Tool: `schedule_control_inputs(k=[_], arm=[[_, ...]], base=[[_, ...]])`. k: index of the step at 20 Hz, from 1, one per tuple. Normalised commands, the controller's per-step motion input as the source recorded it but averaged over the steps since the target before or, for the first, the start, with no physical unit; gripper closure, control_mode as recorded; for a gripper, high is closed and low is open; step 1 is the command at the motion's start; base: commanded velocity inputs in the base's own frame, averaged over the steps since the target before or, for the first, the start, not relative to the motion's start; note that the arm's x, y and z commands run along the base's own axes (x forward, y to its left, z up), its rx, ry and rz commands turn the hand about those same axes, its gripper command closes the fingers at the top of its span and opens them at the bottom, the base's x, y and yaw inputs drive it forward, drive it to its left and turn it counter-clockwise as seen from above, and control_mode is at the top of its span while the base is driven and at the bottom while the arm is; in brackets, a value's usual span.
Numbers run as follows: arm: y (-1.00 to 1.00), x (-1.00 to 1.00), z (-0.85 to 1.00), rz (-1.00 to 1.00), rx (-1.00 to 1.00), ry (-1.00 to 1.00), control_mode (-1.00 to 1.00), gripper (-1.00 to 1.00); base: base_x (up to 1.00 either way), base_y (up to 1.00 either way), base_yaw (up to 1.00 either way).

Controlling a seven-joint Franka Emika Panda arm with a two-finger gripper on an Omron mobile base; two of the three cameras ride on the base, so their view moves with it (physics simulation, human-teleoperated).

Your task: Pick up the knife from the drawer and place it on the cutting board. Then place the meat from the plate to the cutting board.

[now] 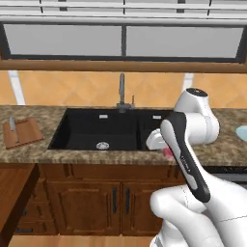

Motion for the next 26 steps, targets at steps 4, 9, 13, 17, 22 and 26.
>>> schedule_control_inputs(k=[4, 9, 13, 17, 22, 26], arm=[[0.0, 0.0, 0.0, 0.0, 0.0, 0.0, 1.0, 1.0], [0.0, 0.0, 0.0, 0.0, 0.0, 0.0, 1.0, 1.0], [0.0, 0.0, 0.0, 0.0, 0.0, 0.0, 1.0, 1.0], [0.0, 0.0, 0.0, 0.0, 0.0, 0.0, 1.0, 1.0], [0.0, 0.0, 0.0, 0.0, 0.0, 0.0, 1.0, 1.0], [0.0, 0.0, 0.0, 0.0, 0.0, 0.0, 1.0, 1.0]], base=[[0.07, 0.98, 0.09], [0.02, 0.72, 0.02], [0.22, 0.63, 0.0], [0.14, 0.49, 0.0], [0.33, 0.24, 0.0], [0.65, 0.13, 0.0]])
